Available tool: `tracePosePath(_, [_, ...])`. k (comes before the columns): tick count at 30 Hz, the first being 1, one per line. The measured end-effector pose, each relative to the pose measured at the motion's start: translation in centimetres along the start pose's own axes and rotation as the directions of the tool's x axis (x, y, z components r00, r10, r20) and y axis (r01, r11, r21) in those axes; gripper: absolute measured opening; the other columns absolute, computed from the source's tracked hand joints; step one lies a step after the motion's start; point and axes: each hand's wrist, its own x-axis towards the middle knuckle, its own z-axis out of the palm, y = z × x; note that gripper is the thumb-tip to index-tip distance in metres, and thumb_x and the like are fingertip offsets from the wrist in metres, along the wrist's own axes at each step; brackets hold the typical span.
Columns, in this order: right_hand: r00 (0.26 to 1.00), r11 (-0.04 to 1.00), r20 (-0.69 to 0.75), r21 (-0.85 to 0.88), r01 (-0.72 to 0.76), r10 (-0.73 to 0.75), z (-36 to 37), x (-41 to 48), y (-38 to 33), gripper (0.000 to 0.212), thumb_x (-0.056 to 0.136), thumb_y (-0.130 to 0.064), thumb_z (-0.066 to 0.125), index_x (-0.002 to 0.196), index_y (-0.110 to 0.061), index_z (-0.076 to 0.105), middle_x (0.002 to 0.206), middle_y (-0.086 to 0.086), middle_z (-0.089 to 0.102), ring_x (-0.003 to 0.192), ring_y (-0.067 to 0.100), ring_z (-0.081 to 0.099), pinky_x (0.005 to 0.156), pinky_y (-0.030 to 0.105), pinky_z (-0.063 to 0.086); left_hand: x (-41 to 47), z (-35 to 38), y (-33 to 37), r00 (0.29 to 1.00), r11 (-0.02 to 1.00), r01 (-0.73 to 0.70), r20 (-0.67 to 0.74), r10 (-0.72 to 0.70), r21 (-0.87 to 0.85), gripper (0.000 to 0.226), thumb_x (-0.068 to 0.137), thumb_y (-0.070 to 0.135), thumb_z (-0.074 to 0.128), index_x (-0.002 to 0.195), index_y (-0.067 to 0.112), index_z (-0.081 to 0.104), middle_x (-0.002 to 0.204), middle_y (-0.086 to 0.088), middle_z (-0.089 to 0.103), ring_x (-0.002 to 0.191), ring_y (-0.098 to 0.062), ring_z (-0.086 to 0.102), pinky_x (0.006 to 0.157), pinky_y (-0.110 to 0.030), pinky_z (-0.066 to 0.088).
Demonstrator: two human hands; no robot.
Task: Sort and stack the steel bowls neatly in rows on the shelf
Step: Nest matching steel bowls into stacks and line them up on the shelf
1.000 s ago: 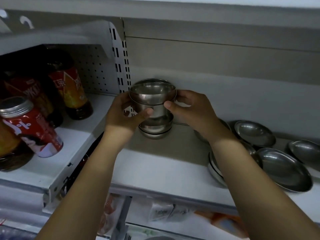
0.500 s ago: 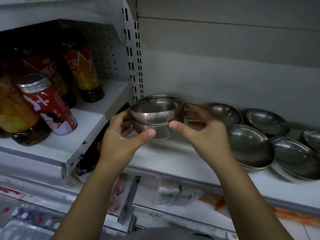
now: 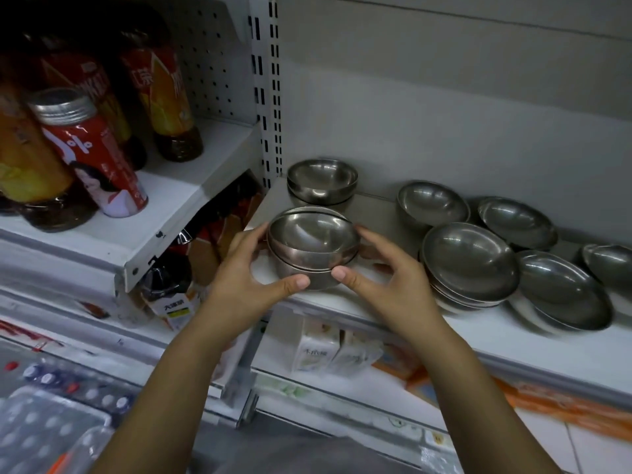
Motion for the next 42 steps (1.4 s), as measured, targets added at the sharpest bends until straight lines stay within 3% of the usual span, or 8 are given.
tracePosePath(6, [0.998, 0.990, 0.067, -0.139, 0.011, -0.002, -1.1, -0.4, -0.3, 0.064, 0.072, -0.061, 0.076, 0.133, -0.051, 0.057, 0.135, -0.014, 0.051, 0.136, 0.011, 0.040, 0.114, 0.029, 0.035, -0.5, 0.9, 0.8, 1.000, 0.996, 0.007, -0.019, -0.006, 0.087, 0.115, 0.054, 0.057, 0.083, 0.155, 0.042, 0.030, 0.139, 0.026, 0.032, 0.109, 0.041, 0.026, 0.084, 0.009, 0.027])
tracePosePath(12, [0.990, 0.990, 0.113, -0.108, 0.096, -0.083, -1.3, 1.5, -0.9, 0.016, 0.083, -0.025, 0.081, 0.097, -0.029, 0.077, 0.110, -0.010, 0.065, 0.115, 0.005, 0.055, 0.098, 0.014, 0.038, -0.8, 0.6, 1.3, 0.999, 0.994, 0.045, -0.027, -0.042, 0.098, 0.111, 0.056, 0.054, 0.086, 0.153, 0.041, 0.035, 0.141, 0.024, 0.036, 0.127, 0.006, 0.038, 0.094, -0.005, 0.029])
tracePosePath(23, [0.993, 0.965, -0.009, 0.234, 0.119, -0.121, -1.9, 1.1, -2.2, 0.018, 0.083, -0.003, 0.077, 0.087, -0.020, 0.072, 0.110, -0.005, 0.070, 0.107, -0.005, 0.063, 0.095, 0.012, 0.045, -2.6, 1.0, 3.2, 0.991, 0.988, 0.106, -0.096, -0.096, 0.114, 0.089, 0.076, 0.052, 0.081, 0.152, 0.042, 0.037, 0.155, 0.018, 0.041, 0.143, -0.010, 0.037, 0.113, -0.036, 0.036])
tracePosePath(28, [0.978, 0.960, -0.055, 0.189, 0.209, -0.202, -3.4, -0.8, -2.4, 0.014, 0.080, -0.004, 0.080, 0.085, -0.017, 0.076, 0.131, -0.005, 0.066, 0.124, 0.005, 0.059, 0.109, 0.032, 0.046, -4.2, 1.8, 6.4, 0.958, 0.974, 0.076, -0.255, -0.130, -0.211, 0.080, 0.080, 0.074, 0.063, 0.146, 0.030, 0.053, 0.144, 0.011, 0.058, 0.125, 0.001, 0.057, 0.106, -0.025, 0.046])
tracePosePath(32, [0.971, 0.944, -0.109, 0.234, 0.235, -0.214, -4.3, -2.9, -2.5, 0.013, 0.076, -0.005, 0.082, 0.086, -0.012, 0.078, 0.144, -0.006, 0.057, 0.135, 0.008, 0.051, 0.111, 0.037, 0.047, -4.5, 2.8, 8.4, 0.993, 0.871, 0.106, 0.000, -0.120, -0.479, 0.069, 0.088, 0.064, 0.062, 0.137, 0.016, 0.060, 0.130, -0.004, 0.070, 0.122, -0.021, 0.067, 0.110, -0.050, 0.048])
tracePosePath(35, [0.970, 0.945, -0.121, 0.229, 0.232, -0.209, -5.3, -4.3, -2.4, 0.018, 0.075, -0.012, 0.082, 0.093, -0.011, 0.078, 0.148, -0.003, 0.055, 0.139, 0.011, 0.049, 0.112, 0.044, 0.045, -4.6, 3.9, 9.6, 0.981, 0.773, 0.186, 0.157, -0.113, -0.606, 0.053, 0.097, 0.041, 0.056, 0.141, 0.011, 0.055, 0.134, -0.013, 0.068, 0.124, -0.029, 0.066, 0.108, -0.049, 0.050])
tracePosePath(39, [0.990, 0.967, -0.094, 0.223, 0.122, -0.103, -7.8, -6.0, -2.0, 0.060, 0.074, -0.017, 0.083, 0.131, -0.021, 0.065, 0.148, -0.008, 0.055, 0.137, 0.006, 0.050, 0.114, 0.038, 0.044, -4.4, 5.0, 9.6, 0.964, 0.692, 0.263, 0.211, -0.161, -0.673, 0.054, 0.095, 0.033, 0.059, 0.142, 0.007, 0.054, 0.134, -0.017, 0.067, 0.125, -0.032, 0.065, 0.104, -0.050, 0.052])
tracePosePath(42, [0.980, 0.993, -0.192, 0.087, 0.074, -0.056, -10.2, -6.9, -1.0, 0.060, 0.074, -0.024, 0.082, 0.131, -0.027, 0.065, 0.137, -0.011, 0.063, 0.130, 0.002, 0.055, 0.111, 0.031, 0.046, -4.2, 5.5, 9.4, 0.967, 0.705, 0.256, 0.171, -0.191, -0.661, 0.054, 0.090, 0.033, 0.064, 0.137, 0.007, 0.058, 0.129, -0.015, 0.071, 0.120, -0.029, 0.069, 0.102, -0.050, 0.054])
